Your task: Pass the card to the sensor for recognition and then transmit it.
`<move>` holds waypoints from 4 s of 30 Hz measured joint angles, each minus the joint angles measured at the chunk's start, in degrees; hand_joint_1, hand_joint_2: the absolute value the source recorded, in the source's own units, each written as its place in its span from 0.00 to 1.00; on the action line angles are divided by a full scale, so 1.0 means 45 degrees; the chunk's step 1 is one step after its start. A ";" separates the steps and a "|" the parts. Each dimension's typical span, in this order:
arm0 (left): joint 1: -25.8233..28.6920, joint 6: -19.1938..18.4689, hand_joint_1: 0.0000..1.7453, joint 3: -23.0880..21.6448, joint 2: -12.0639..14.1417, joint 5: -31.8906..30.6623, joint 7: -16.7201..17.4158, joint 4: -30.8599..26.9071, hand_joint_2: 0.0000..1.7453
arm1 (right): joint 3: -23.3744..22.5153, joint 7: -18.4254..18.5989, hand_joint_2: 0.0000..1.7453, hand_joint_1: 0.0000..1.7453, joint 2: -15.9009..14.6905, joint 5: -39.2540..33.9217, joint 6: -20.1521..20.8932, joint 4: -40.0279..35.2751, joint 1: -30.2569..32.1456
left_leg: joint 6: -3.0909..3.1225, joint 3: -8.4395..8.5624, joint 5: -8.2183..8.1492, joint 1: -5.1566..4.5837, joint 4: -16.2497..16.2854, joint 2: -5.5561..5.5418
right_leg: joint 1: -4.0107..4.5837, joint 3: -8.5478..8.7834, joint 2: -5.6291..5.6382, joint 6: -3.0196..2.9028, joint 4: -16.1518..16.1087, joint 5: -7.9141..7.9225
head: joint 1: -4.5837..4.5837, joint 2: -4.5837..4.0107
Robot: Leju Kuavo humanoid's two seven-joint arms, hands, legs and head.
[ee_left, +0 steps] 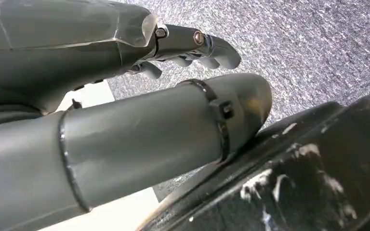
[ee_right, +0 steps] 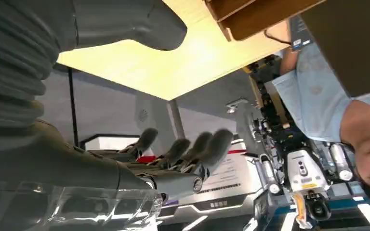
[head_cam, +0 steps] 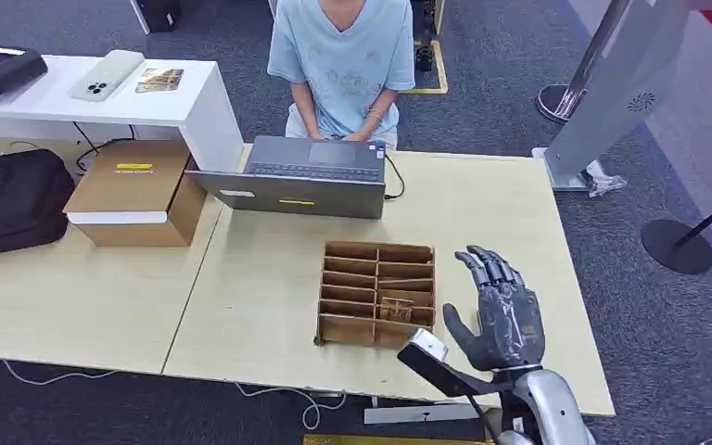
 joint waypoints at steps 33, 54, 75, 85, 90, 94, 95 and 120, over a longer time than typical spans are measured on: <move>-0.0008 -0.0030 0.00 -0.0136 0.0010 -0.0010 -0.0024 0.0000 0.00 | 0.0345 0.0516 1.00 0.43 0.0243 0.0782 -0.0418 0.1676 -0.0045 | 0.0000 -0.0002 0.0000 0.0000 0.0000 0.0000 | 0.0000 -0.0003 0.0000 0.0000 -0.0001 -0.0001 | 0.0000 0.0000; -0.0013 -0.0098 0.00 -0.0389 0.0068 -0.0010 -0.0126 0.0000 0.00 | 0.1257 0.0171 1.00 0.50 0.0248 0.0481 -0.0399 0.3438 -0.1023 | 0.0000 -0.0003 0.0000 0.0000 0.0000 0.0000 | 0.0000 -0.0003 0.0000 0.0000 0.0000 0.0000 | 0.0000 0.0000; -0.0024 -0.0258 0.00 -0.0748 0.0146 -0.0010 -0.0253 0.0000 0.00 | 0.1962 0.0239 1.00 0.45 0.0248 0.0262 -0.0365 0.4498 -0.1773 | 0.0000 -0.0003 0.0000 0.0000 0.0000 -0.0001 | 0.0000 -0.0003 0.0000 0.0000 0.0000 0.0000 | 0.0000 0.0000; -0.0024 -0.0263 0.00 -0.0792 0.0151 -0.0010 -0.0257 0.0000 0.00 | 0.2118 0.0258 1.00 0.48 0.0248 0.0146 -0.0331 0.4755 -0.1908 | 0.0000 -0.0004 0.0000 0.0000 0.0000 -0.0003 | 0.0000 -0.0003 -0.0001 0.0000 0.0000 -0.0001 | 0.0000 0.0000; -0.0024 -0.0268 0.00 -0.0918 0.0155 -0.0010 -0.0272 0.0000 0.00 | 0.2176 0.0268 1.00 0.45 0.0253 0.0122 -0.0326 0.4838 -0.1946 | 0.0000 -0.0004 0.0000 0.0000 0.0000 -0.0003 | 0.0000 -0.0003 -0.0001 0.0000 0.0000 -0.0001 | 0.0000 0.0000; -0.0024 -0.0277 0.00 -0.0962 0.0165 -0.0010 -0.0287 0.0000 0.00 | 0.2181 0.0268 1.00 0.44 0.0257 0.0122 -0.0326 0.4911 -0.2017 | 0.0000 -0.0004 0.0000 0.0000 0.0000 -0.0003 | 0.0000 -0.0003 -0.0001 0.0000 0.0000 0.0000 | 0.0000 0.0000; -0.0024 -0.0287 0.00 -0.0967 0.0174 -0.0010 -0.0287 0.0000 0.00 | 0.2186 0.0268 1.00 0.44 0.0257 0.0122 -0.0316 0.4940 -0.2040 | 0.0000 -0.0004 0.0000 0.0000 0.0000 -0.0003 | 0.0000 -0.0003 -0.0001 0.0000 0.0000 0.0000 | 0.0000 0.0000; -0.0032 -0.0316 0.00 -0.0991 0.0185 -0.0005 -0.0296 0.0000 0.00 | 0.2190 0.0861 1.00 0.75 0.0374 0.1049 -0.0282 0.5698 -0.2279 | 0.0000 -0.0004 0.0000 0.0000 0.0000 -0.0003 | 0.0000 -0.0003 -0.0001 0.0000 0.0000 -0.0001 | 0.0000 0.0000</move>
